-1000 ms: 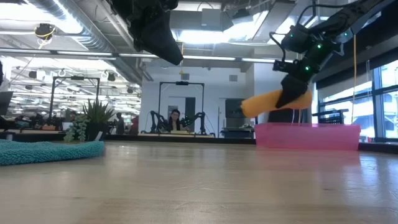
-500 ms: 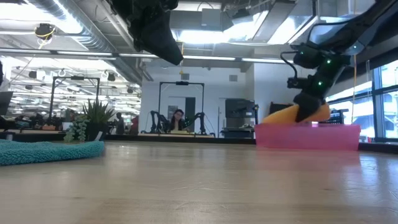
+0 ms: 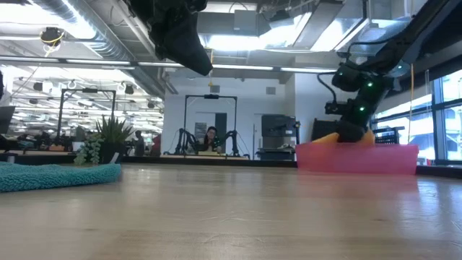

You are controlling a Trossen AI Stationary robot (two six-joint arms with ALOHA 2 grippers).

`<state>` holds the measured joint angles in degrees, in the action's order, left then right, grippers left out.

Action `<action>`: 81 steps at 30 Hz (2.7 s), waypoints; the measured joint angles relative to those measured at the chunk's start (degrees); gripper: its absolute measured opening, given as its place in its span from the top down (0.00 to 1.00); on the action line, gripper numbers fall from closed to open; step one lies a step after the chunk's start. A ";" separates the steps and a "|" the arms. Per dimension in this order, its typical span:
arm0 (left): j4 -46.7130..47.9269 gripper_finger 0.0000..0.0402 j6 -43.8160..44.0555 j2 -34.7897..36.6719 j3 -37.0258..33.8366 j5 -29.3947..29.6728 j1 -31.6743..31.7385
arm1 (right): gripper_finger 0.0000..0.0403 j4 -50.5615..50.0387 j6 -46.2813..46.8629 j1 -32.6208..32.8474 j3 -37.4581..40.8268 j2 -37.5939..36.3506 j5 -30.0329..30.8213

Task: Roll microfiber towels into tight, uniform cylinder then place into a basket
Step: Put the rolled orange microfiber towel into the red bin

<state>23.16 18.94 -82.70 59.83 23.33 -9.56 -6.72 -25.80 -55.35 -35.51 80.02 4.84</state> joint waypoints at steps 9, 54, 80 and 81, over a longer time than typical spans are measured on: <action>0.00 0.76 -0.03 0.00 0.00 -0.02 0.00 | 0.92 -0.39 -4.32 -0.71 -6.41 8.74 0.64; 0.15 0.76 0.50 -0.02 0.00 -0.02 -0.02 | 0.42 0.90 -2.76 0.70 -6.75 10.85 9.99; 0.15 0.76 0.61 -0.02 0.00 -0.04 -0.02 | 0.40 -1.48 1.60 0.39 -6.70 10.85 8.09; 0.13 0.76 0.61 -0.02 0.00 -0.04 -0.02 | 0.40 -1.35 1.46 0.39 -6.70 10.85 8.90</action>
<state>23.29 19.55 -82.72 59.83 23.29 -9.58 -8.06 -24.34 -54.96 -42.22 90.87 13.74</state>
